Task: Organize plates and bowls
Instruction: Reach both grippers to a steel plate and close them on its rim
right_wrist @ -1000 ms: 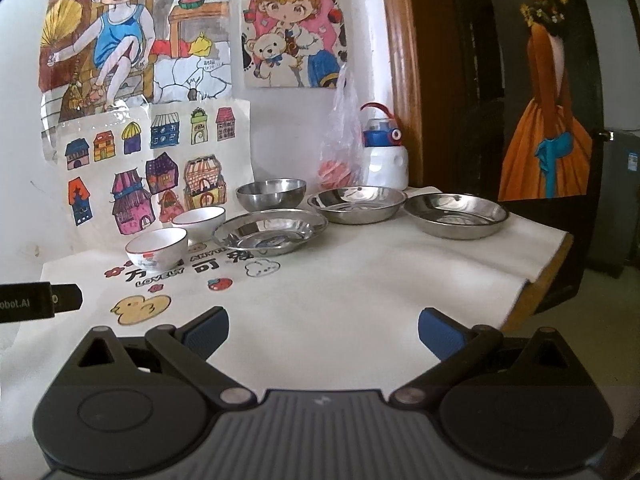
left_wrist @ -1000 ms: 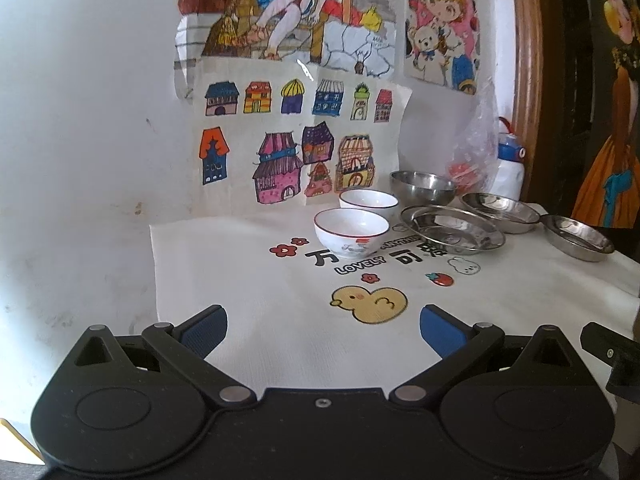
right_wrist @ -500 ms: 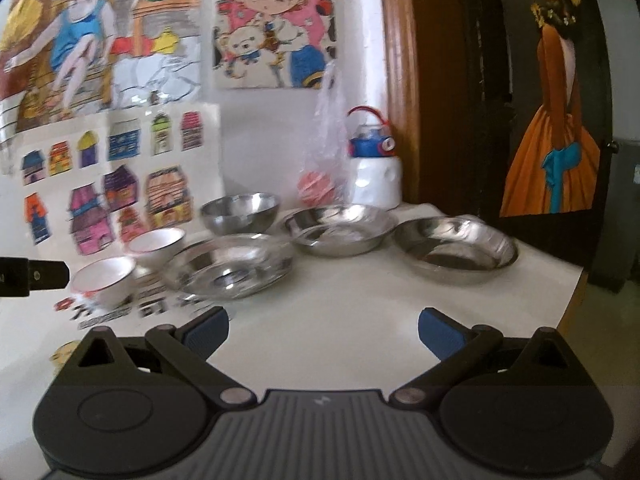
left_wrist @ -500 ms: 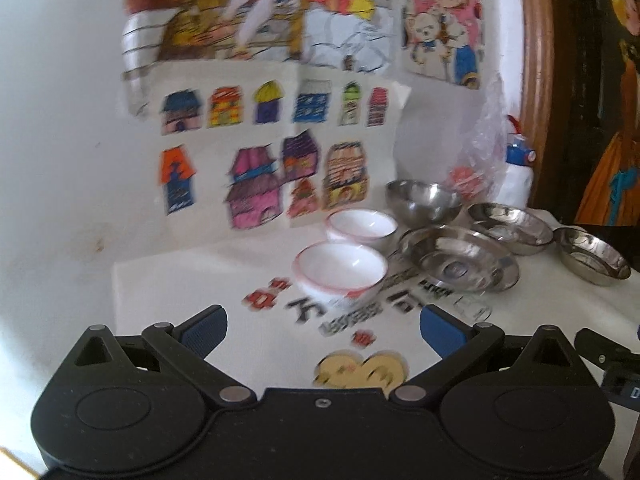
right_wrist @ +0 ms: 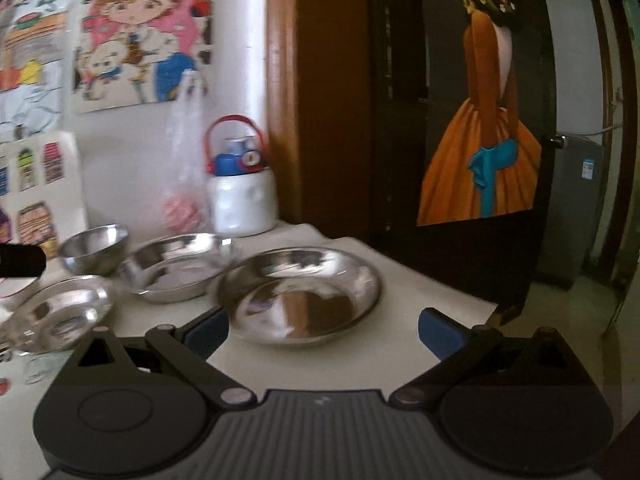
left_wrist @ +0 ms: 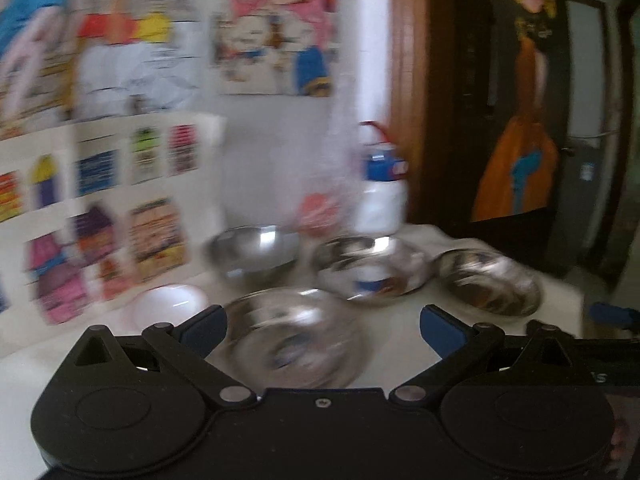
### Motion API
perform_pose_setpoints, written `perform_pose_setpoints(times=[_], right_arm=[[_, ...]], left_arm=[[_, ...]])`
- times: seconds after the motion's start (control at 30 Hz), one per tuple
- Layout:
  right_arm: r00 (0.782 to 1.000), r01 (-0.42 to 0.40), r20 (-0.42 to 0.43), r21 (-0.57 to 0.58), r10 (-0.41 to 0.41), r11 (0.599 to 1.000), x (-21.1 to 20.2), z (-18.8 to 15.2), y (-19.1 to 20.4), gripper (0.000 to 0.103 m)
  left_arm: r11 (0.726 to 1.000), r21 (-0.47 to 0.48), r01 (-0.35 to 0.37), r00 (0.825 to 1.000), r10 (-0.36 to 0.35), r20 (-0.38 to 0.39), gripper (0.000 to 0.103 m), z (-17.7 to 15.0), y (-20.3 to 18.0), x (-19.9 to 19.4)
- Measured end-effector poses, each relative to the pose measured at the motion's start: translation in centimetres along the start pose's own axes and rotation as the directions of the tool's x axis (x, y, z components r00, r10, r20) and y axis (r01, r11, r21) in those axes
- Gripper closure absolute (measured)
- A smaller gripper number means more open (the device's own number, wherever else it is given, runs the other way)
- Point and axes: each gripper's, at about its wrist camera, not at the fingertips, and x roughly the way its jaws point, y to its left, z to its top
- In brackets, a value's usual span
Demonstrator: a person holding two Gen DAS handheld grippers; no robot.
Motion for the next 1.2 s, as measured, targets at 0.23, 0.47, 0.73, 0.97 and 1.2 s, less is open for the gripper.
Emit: perform_pose_setpoints(times=[0.23,0.47,0.73,0.97,1.2], right_arm=[[0.999,-0.038,-0.038,0.019,0.039,0.999,4.7,1.0,-3.9,0.0],[0.995,-0.068,-0.067,0.028,0.069,0.997,8.5,0.5,-5.1,0.003],[0.989,-0.115,-0.082,0.055,0.119,0.992,10.0,0.4,-4.8,0.012],[0.987,-0.124,-0.092,0.082,0.131,0.989,10.2,0.3,-4.9,0.037],[0.986,-0.104,-0.121,0.091,0.114,0.99,10.5,0.1,-4.4,0.072]], left_arm=[[0.995,-0.001,0.096,0.994,-0.096,-0.049,0.001,1.3,-6.2,5.5],[0.99,-0.075,0.12,0.98,-0.13,-0.152,0.001,1.5,-9.2,11.4],[0.987,-0.129,0.1,0.969,-0.126,-0.214,0.006,0.8,-9.6,15.6],[0.974,-0.205,0.094,0.957,-0.145,-0.251,0.025,0.6,-9.2,17.4],[0.966,-0.242,0.089,0.947,-0.157,-0.28,0.068,0.4,-9.0,18.7]])
